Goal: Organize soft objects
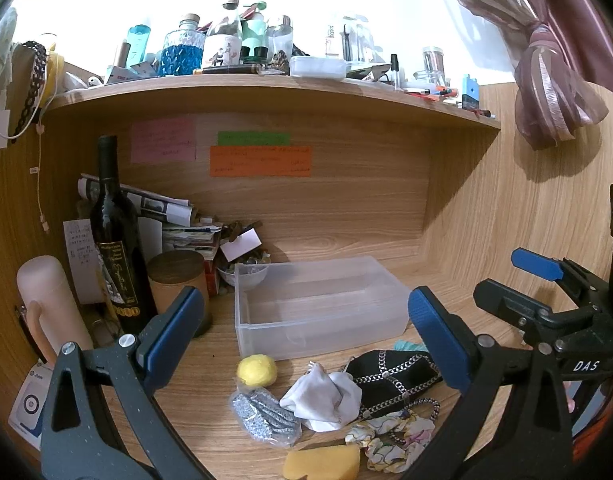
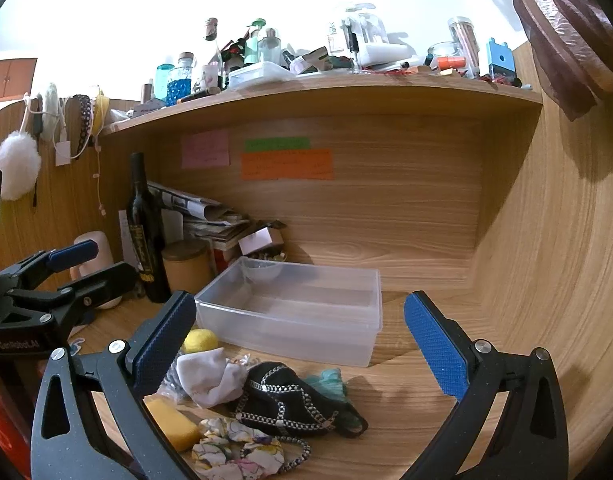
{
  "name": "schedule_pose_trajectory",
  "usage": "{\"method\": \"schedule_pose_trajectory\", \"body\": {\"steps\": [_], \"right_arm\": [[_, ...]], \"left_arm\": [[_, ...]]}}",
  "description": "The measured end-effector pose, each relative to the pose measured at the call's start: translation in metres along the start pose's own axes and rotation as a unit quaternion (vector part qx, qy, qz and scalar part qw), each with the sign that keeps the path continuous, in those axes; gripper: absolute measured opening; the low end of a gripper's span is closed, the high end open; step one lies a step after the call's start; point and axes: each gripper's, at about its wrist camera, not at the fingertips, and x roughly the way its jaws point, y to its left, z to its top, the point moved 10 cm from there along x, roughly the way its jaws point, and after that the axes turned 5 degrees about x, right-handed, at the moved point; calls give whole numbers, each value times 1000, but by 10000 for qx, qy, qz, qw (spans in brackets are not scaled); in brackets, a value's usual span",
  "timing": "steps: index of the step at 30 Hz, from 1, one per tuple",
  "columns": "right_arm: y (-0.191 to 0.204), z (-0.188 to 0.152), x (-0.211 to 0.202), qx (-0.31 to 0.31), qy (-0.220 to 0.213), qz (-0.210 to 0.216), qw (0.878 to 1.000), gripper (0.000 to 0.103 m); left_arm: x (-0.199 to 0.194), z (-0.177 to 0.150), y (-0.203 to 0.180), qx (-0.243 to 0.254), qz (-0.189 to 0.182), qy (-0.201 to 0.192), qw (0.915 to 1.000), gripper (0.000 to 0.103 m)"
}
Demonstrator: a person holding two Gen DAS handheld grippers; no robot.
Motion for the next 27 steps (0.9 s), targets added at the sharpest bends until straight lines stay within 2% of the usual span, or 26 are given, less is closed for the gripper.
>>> {"method": "schedule_pose_trajectory", "body": {"steps": [27], "right_arm": [[3, 1, -1, 53, -3, 60, 10000, 103]], "left_arm": [[2, 0, -1, -16, -17, 0, 10000, 103]]}}
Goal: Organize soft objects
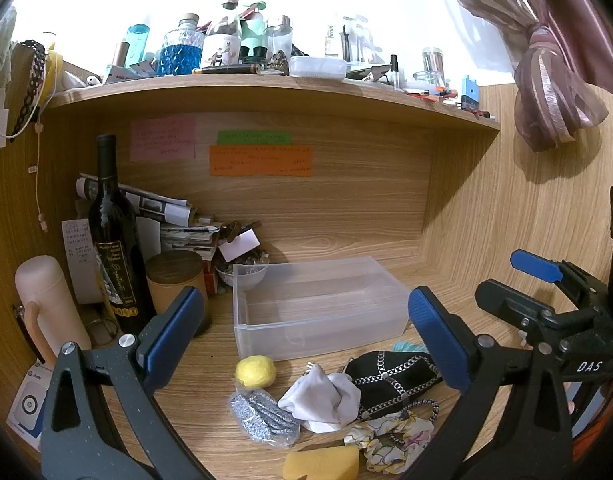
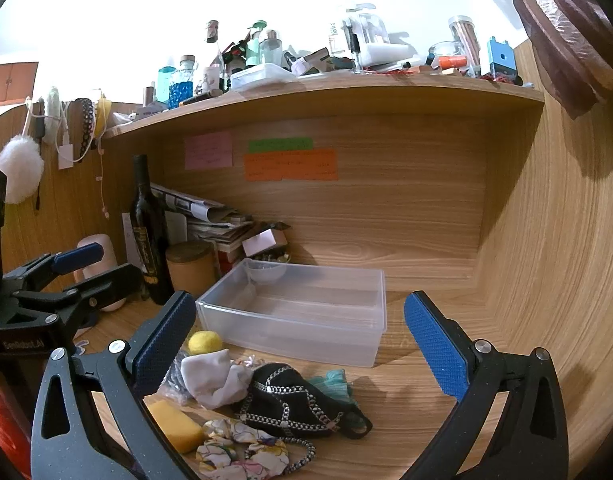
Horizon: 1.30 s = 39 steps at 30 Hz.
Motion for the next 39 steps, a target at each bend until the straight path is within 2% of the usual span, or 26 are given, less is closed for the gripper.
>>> {"method": "schedule_pose_trajectory", "body": {"steps": [24, 30, 36, 37, 39], "right_arm": [[2, 1, -2, 36, 7, 86, 10000, 103], [2, -3, 3, -28, 21, 31, 10000, 103], [-5, -13, 11, 7, 152, 22, 9999, 102], [-7, -16, 13, 13, 203, 22, 9998, 101], [-9, -22, 18, 25, 326, 31, 9995, 95]], "left_arm": [[-1, 0, -4, 13, -55, 5, 10000, 103], [6, -7, -1, 37, -36, 111, 9999, 103], [17, -24, 12, -174, -83, 347, 9992, 103], [20, -29, 15, -218, -85, 418, 9989, 102], [26, -39, 22, -318, -95, 609, 9976, 88]]}}
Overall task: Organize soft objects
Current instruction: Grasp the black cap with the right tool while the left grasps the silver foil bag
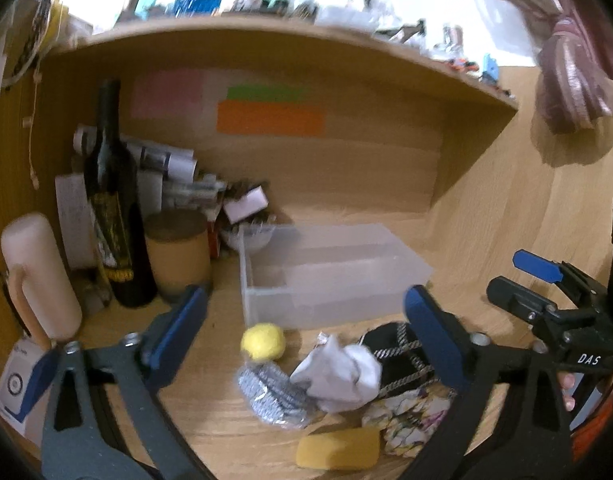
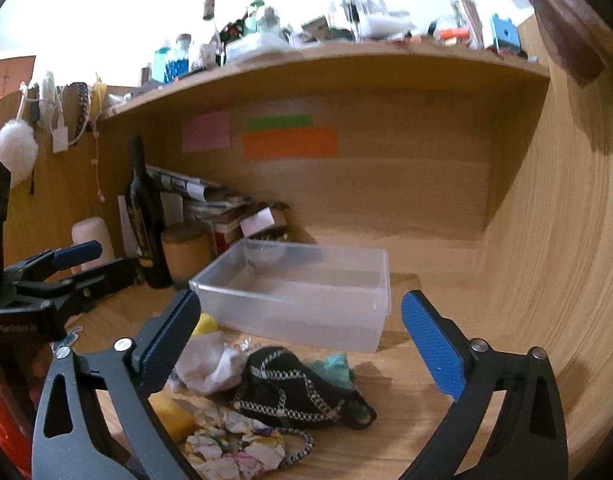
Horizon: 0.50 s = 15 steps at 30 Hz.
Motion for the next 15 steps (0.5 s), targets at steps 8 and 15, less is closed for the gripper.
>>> {"method": "schedule_pose_trajectory", "body": {"steps": [8, 15], "right_arm": [[-1, -38, 28, -39, 733, 125, 9972, 72], [-1, -68, 49, -86, 1288, 183, 9915, 64]], "left_arm": [[30, -42, 26, -246, 142, 714, 9970, 73], [54, -81, 41, -293, 297, 1336, 9902, 71]]}}
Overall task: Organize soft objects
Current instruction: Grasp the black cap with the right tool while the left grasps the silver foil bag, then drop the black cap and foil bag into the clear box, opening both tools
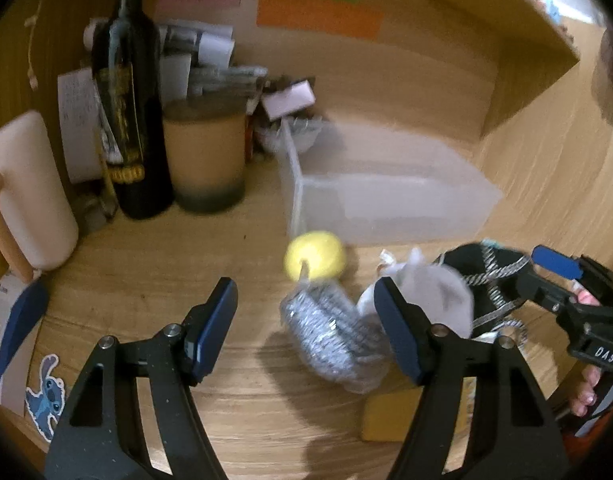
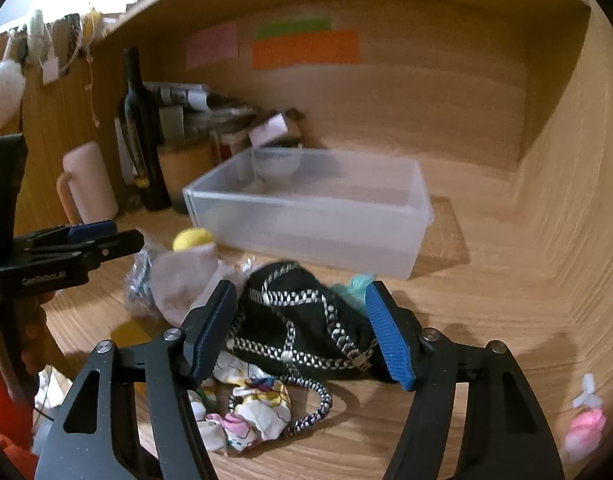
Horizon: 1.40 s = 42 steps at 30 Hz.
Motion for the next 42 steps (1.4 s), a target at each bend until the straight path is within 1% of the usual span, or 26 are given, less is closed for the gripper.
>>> {"method": "schedule_pose_trajectory", "body": {"steps": [5, 7, 8, 9, 10, 12, 13, 18, 21, 24, 27, 32, 34, 39, 42], "right_arm": [[-6, -10, 18, 48, 354, -55, 9993, 63], [-7, -13, 24, 33, 467, -110, 9988, 54], [-8, -15, 27, 40, 522, -109, 9986, 46], [-8, -16, 29, 52, 543, -115, 9984, 40], [-10, -17, 31, 75, 558, -121, 9983, 36], [-14, -17, 32, 135, 570, -130, 9982, 25], [-15, -17, 33, 180, 569, -116, 9982, 24], [-18, -12, 31, 281, 437, -58, 9986, 14], [-16, -8, 24, 264, 295, -31, 9992, 13], [-14, 2, 19, 234, 133, -11, 9996, 13], [-13, 13, 10, 218, -48, 33, 9997, 13], [-12, 33, -6, 248, -376, 61, 9990, 12], [-13, 42, -11, 291, -493, 85, 9983, 12], [-16, 63, -20, 291, -795, -35, 9964, 12], [-19, 75, -24, 285, -948, -79, 9951, 12]], "left_arm": [[23, -19, 2, -101, -133, 470, 9988, 71], [28, -24, 0, -145, -216, 558, 9981, 71], [30, -25, -1, -147, -239, 578, 9979, 70], [31, -26, -2, -137, -256, 583, 9979, 67], [32, -26, -4, -119, -280, 585, 9978, 64], [34, -26, -9, -77, -373, 606, 9974, 50], [36, -26, -11, -61, -409, 610, 9973, 46], [37, -26, -16, 18, -378, 540, 9978, 34], [38, -25, -17, -42, -427, 514, 9978, 26], [32, -22, -16, -91, -448, 448, 9979, 24], [24, -15, -15, -77, -448, 312, 9985, 23], [1, 0, -17, 6, -447, -23, 9990, 23], [-6, 9, -18, 65, -396, -174, 9990, 23], [-20, 39, -19, 162, -311, -524, 9980, 23], [-23, 57, -21, 165, -348, -672, 9970, 23]]}}
